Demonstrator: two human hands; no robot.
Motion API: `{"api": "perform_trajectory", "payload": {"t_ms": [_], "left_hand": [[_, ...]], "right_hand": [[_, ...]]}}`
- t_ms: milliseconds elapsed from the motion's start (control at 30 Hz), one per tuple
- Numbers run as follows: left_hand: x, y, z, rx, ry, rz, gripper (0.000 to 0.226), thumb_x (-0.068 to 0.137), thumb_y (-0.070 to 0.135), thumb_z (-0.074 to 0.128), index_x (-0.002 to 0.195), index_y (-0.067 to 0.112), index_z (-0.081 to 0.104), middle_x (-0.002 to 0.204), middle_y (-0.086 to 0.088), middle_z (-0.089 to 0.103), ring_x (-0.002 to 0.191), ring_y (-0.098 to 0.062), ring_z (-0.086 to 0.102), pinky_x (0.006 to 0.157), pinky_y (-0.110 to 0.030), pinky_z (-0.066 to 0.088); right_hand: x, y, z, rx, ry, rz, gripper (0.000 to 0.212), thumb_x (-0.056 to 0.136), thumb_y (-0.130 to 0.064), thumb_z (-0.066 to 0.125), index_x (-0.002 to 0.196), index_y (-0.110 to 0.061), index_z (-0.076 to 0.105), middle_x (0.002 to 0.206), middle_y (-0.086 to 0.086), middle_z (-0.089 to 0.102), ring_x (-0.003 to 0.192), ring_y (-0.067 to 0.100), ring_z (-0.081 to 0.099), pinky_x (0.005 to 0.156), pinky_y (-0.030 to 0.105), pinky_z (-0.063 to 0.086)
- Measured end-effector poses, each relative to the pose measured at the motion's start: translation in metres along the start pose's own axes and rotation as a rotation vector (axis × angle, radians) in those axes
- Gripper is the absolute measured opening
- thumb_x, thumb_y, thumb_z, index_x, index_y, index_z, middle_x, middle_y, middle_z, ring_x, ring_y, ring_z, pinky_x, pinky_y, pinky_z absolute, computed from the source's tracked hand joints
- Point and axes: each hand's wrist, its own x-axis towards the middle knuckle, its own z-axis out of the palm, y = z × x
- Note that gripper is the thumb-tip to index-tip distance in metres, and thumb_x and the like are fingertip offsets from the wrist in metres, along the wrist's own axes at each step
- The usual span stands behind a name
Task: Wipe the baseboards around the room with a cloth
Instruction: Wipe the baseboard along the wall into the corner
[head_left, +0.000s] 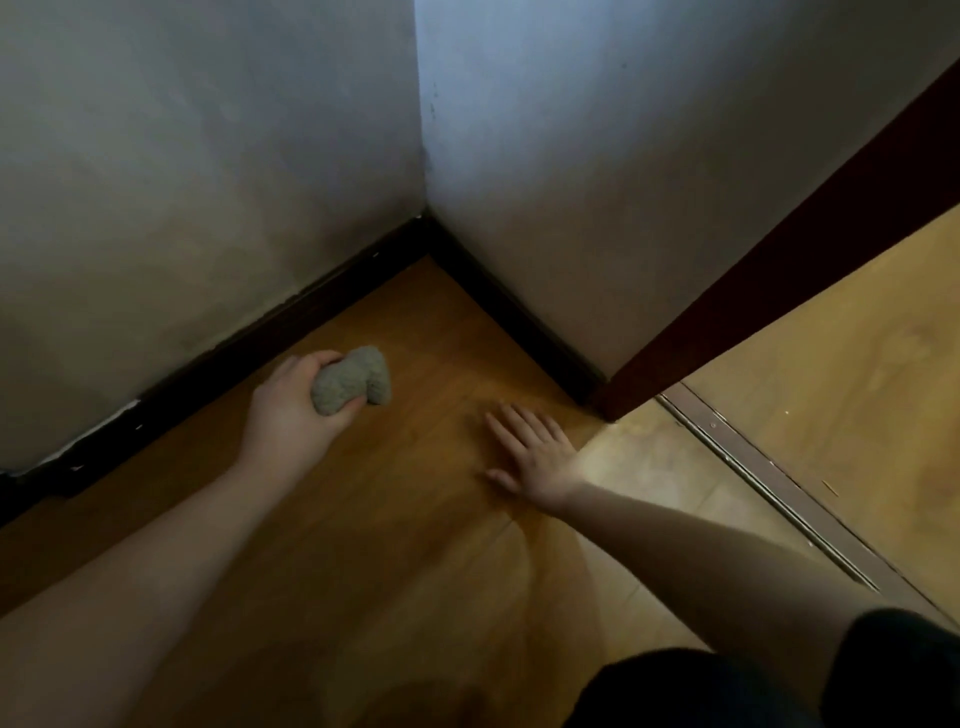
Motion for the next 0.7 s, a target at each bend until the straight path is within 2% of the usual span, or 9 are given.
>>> {"api": "perform_trajectory", "payload": {"t_ms": [100, 267, 367, 467, 533, 700], "left_hand": [[0.002, 0.007, 0.017, -0.015, 0.042, -0.011, 0.057, 0.082, 0.034, 0.080, 0.132, 0.020, 0.057, 0.111, 0.008, 0.052, 0.095, -0.009, 0.052, 0.079, -0.028, 0.042], [0.001, 0.013, 0.028, 0.027, 0.023, -0.066, 0.053, 0.081, 0.029, 0.081, 0.129, 0.018, 0.060, 0.105, 0.008, 0.051, 0.092, -0.011, 0.053, 0.078, -0.028, 0.040], [0.007, 0.019, 0.021, 0.058, -0.021, -0.027, 0.052, 0.082, 0.028, 0.080, 0.129, 0.018, 0.060, 0.106, 0.008, 0.051, 0.095, -0.014, 0.057, 0.080, -0.027, 0.041], [0.006, 0.023, 0.008, 0.056, 0.003, -0.042, 0.056, 0.082, 0.033, 0.080, 0.132, 0.021, 0.058, 0.110, 0.013, 0.050, 0.095, -0.002, 0.051, 0.076, -0.009, 0.036], [0.004, 0.025, 0.000, 0.053, 0.015, -0.085, 0.061, 0.080, 0.036, 0.082, 0.133, 0.022, 0.057, 0.111, 0.016, 0.049, 0.096, 0.003, 0.048, 0.071, -0.003, 0.034], [0.033, 0.022, 0.002, 0.086, 0.063, -0.151, 0.052, 0.079, 0.035, 0.083, 0.122, 0.015, 0.063, 0.105, 0.010, 0.051, 0.091, -0.003, 0.048, 0.066, -0.007, 0.031]], "right_hand": [[0.008, 0.006, 0.021, 0.068, 0.070, 0.006, 0.072, 0.093, -0.076, 0.011, 0.153, -0.042, -0.013, 0.164, -0.009, -0.011, 0.150, 0.014, -0.014, 0.121, 0.045, -0.008], [0.013, 0.013, 0.036, 0.135, 0.158, -0.006, 0.067, 0.096, -0.072, 0.015, 0.153, -0.045, -0.008, 0.164, -0.011, -0.005, 0.150, 0.012, -0.011, 0.119, 0.045, -0.007], [0.015, 0.017, 0.039, 0.128, 0.162, -0.018, 0.067, 0.096, -0.071, 0.018, 0.153, -0.045, -0.006, 0.165, -0.010, -0.005, 0.150, 0.013, -0.011, 0.119, 0.046, -0.005], [0.015, 0.019, 0.038, 0.106, 0.134, -0.052, 0.067, 0.096, -0.071, 0.020, 0.154, -0.045, -0.003, 0.164, -0.008, -0.005, 0.151, 0.015, -0.010, 0.118, 0.045, -0.009], [0.016, 0.019, 0.036, 0.088, 0.121, -0.058, 0.068, 0.096, -0.070, 0.022, 0.154, -0.043, -0.001, 0.165, -0.006, -0.004, 0.151, 0.018, -0.007, 0.118, 0.045, -0.009], [0.016, 0.019, 0.037, 0.051, 0.082, -0.047, 0.068, 0.096, -0.068, 0.025, 0.155, -0.042, 0.005, 0.166, -0.004, -0.001, 0.152, 0.019, -0.004, 0.118, 0.047, -0.007]]}}
